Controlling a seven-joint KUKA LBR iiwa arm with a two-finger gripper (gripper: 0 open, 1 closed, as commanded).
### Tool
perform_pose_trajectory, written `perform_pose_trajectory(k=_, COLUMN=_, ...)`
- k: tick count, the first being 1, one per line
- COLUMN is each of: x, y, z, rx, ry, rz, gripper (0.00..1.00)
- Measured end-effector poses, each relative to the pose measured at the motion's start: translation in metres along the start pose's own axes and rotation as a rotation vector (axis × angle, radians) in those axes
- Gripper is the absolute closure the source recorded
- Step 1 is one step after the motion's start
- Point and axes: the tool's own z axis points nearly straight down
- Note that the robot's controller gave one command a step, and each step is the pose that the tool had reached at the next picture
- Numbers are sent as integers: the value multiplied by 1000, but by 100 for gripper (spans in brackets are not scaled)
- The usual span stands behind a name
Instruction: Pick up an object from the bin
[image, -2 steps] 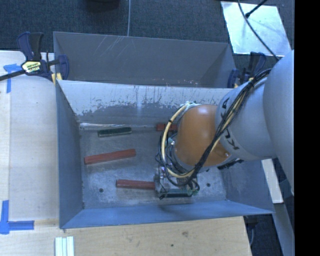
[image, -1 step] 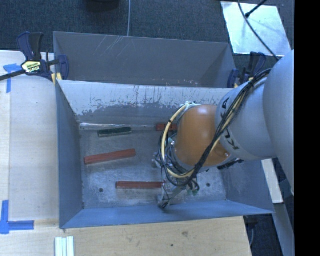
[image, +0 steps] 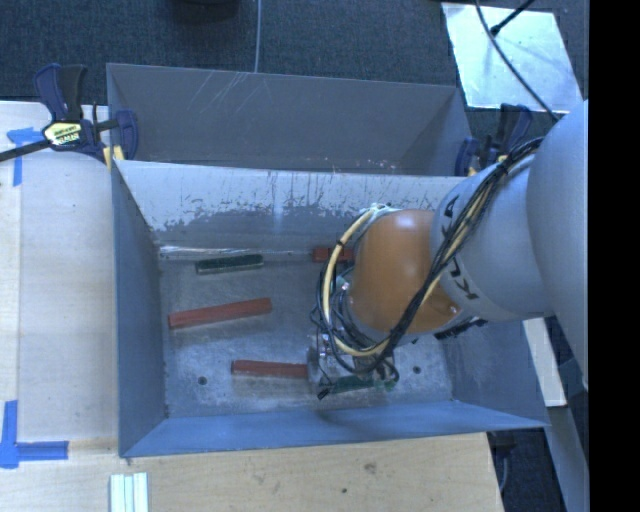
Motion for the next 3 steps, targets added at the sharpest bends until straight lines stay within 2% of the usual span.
perform_pose_trajectory(k=1, x=0, y=0, z=0, rx=0, ry=1, rz=0, gripper=0)
perform_pose_trajectory(k=2, x=0, y=0, z=0, rx=1, ry=1, rz=0, gripper=100)
perform_pose_trajectory(k=3, x=-26, y=5, z=-157, rx=-1, ry=-10, rz=23, gripper=100)
